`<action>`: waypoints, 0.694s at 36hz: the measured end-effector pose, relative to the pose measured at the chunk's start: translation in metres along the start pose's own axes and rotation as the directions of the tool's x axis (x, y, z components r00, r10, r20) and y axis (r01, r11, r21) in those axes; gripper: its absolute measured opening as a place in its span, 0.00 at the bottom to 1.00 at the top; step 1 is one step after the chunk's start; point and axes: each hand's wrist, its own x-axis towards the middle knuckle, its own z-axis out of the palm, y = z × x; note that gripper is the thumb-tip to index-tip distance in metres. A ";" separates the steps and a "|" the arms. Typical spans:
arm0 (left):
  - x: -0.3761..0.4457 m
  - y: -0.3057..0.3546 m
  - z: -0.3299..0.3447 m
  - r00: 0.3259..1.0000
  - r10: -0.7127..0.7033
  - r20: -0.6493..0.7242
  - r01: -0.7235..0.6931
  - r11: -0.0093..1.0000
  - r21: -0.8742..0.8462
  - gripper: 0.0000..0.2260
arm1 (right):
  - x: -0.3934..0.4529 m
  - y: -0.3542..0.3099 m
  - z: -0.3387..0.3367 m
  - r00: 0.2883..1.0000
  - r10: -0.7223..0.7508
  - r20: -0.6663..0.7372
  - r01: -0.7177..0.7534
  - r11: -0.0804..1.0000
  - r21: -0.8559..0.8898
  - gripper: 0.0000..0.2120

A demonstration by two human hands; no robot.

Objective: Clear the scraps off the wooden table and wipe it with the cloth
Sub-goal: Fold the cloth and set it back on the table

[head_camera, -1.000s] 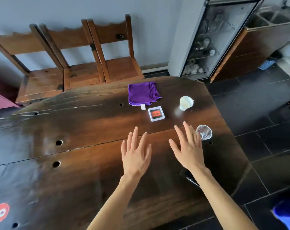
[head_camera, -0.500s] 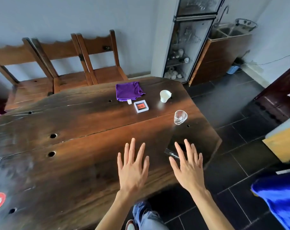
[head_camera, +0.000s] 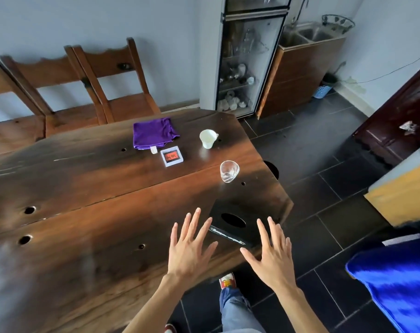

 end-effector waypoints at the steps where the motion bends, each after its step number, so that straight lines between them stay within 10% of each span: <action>1: 0.008 0.005 0.005 1.000 0.005 0.026 -0.006 1.000 0.013 0.30 | 0.007 0.009 0.002 1.000 -0.008 0.023 0.008 1.000 0.009 0.45; 11: 0.081 0.013 0.043 0.969 0.079 0.234 -0.108 0.988 0.113 0.36 | 0.066 0.055 0.024 0.975 -0.045 0.218 0.005 0.983 0.181 0.51; 25: 0.140 -0.011 0.088 0.901 -0.087 0.425 0.131 0.988 -0.077 0.37 | 0.098 0.045 0.077 0.853 0.371 0.367 -0.519 0.673 0.526 0.41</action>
